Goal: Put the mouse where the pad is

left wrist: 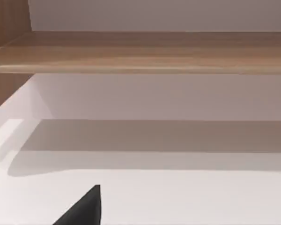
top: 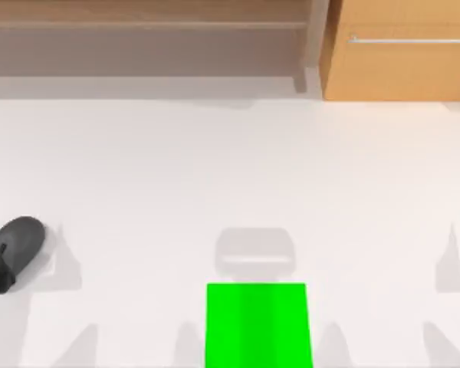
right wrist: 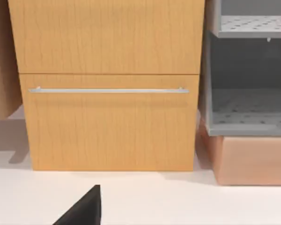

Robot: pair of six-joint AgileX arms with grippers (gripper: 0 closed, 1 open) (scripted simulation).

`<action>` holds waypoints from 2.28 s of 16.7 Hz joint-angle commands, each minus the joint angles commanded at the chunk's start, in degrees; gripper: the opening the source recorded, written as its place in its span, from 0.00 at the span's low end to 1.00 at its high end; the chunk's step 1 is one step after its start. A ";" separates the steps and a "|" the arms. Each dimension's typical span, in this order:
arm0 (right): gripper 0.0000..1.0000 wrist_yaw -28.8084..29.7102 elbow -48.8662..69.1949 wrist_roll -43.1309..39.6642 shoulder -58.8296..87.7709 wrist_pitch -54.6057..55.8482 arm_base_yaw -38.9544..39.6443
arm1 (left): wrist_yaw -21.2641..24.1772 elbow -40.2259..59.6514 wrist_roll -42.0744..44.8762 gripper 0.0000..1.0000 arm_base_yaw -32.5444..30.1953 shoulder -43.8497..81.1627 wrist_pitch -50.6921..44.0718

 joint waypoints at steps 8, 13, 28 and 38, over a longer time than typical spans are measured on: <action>1.00 0.00 0.00 0.00 0.00 0.00 0.00 | -0.19 11.06 3.96 1.00 0.11 12.73 -9.06; 1.00 0.00 0.00 0.00 0.00 0.00 0.00 | -0.05 28.63 10.42 1.00 -0.14 38.99 -24.44; 1.00 0.00 0.00 0.00 0.00 0.00 0.00 | 0.10 70.89 25.81 1.00 -0.50 100.24 -60.68; 1.00 0.00 0.00 0.00 0.00 0.00 0.00 | 0.11 67.27 26.06 1.00 -0.46 103.53 -54.04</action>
